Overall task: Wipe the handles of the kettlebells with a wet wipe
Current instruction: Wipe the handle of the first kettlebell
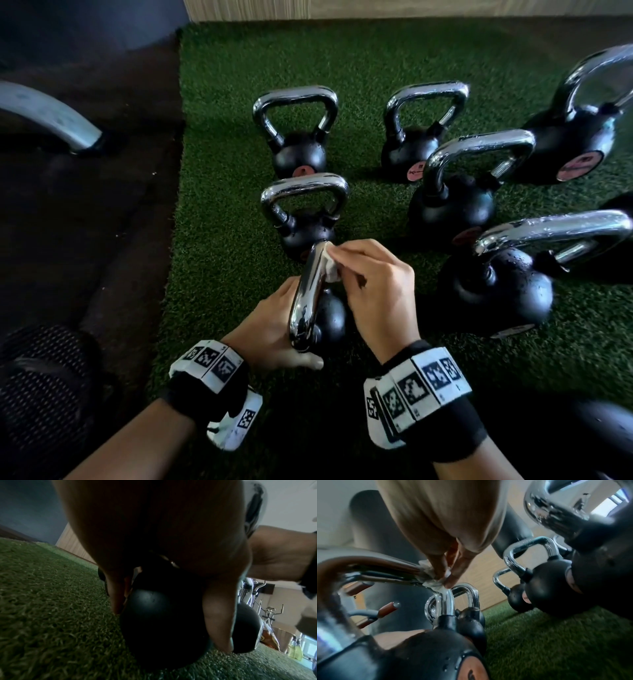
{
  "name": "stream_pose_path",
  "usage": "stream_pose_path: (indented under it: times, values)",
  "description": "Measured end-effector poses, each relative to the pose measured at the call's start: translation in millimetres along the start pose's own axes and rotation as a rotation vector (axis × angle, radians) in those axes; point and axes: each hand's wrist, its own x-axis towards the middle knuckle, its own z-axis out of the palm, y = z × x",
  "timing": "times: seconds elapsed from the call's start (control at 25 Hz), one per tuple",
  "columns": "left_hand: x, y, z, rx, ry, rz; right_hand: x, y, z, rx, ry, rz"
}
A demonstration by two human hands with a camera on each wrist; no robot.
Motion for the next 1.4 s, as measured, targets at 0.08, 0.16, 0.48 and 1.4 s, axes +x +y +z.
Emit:
stream_pose_path:
  times: [0.08,0.16,0.48,1.4]
  values:
    - [-0.3,-2.3,-1.3,-0.036,-0.009,0.009,-6.5,-7.8,-4.8,0.026,-0.061,-0.06]
    - [0.7,-1.8,-3.4,-0.05,-0.014,0.027,-1.2,-9.6,-9.1,0.035,-0.116,-0.072]
    - [12.6,-0.4,-18.0,-0.173,-0.158,0.099,-9.2,-34.6,-18.1,0.111,-0.224,-0.033]
    - [5.0,10.4,-21.2,0.071,-0.165,0.035,-13.9,-10.4,-2.8,0.151,-0.679,0.271]
